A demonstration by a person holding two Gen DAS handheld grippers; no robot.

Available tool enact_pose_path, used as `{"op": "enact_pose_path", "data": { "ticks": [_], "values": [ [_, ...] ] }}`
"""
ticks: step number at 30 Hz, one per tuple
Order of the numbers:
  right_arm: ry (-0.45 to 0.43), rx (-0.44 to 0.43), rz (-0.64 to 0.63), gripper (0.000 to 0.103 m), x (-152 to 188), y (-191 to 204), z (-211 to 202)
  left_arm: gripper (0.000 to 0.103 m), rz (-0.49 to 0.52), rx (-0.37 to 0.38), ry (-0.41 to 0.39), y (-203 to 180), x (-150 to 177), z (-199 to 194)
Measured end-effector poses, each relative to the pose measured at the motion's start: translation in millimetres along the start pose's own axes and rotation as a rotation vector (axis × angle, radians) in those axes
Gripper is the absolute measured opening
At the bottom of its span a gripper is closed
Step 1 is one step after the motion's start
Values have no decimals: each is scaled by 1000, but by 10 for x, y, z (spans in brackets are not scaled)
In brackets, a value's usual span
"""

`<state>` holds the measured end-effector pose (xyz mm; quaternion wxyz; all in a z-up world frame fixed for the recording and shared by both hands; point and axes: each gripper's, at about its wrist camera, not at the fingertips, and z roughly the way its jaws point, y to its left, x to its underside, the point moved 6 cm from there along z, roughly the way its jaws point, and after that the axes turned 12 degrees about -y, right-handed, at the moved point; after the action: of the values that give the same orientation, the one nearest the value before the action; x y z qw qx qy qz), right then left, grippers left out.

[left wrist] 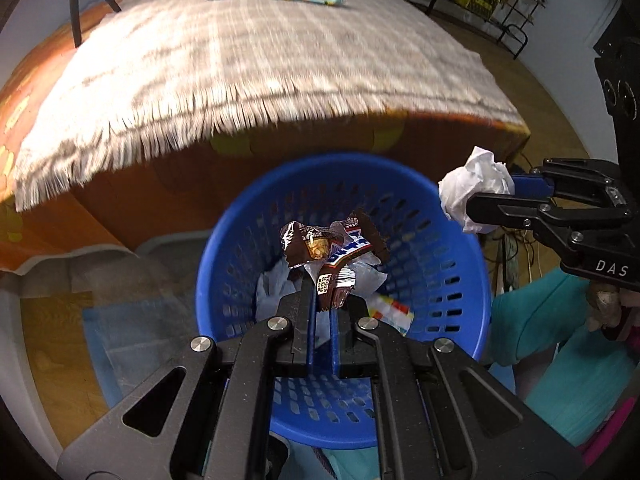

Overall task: Collect trash
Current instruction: 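Open both tools to drop the wrapper and tissue into the wastebasket, then move both tools back over the bed toward the lotion tube and hair tie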

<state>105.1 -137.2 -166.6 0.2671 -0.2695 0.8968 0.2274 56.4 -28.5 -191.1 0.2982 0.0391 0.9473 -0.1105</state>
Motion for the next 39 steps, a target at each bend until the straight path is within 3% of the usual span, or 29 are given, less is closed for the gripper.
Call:
{"op": "enact_pose_path", "data": {
  "ticks": [11,15,19,24,26,29,32,39],
  "values": [
    [43,17,28,22,146,-56,118,3,1,-8,38,4,119,83],
    [64,21,29,27,184,-47,158,6,-2,-15,51,3,119,133],
    [83,26,26,38,221,-40,187,37,-2,-31,49,21,128,140],
    [105,42,12,45,256,-24,225,39,0,-45,44,33,126,138],
    [113,49,9,48,263,-21,244,47,-4,-49,43,56,125,125],
    [120,63,3,53,269,-31,265,52,-5,-58,39,78,111,114],
    [122,84,-1,64,271,-51,269,60,-9,-63,34,112,96,95],
    [119,132,-19,66,256,-93,271,68,-22,-70,26,149,59,79]
  ]
}}
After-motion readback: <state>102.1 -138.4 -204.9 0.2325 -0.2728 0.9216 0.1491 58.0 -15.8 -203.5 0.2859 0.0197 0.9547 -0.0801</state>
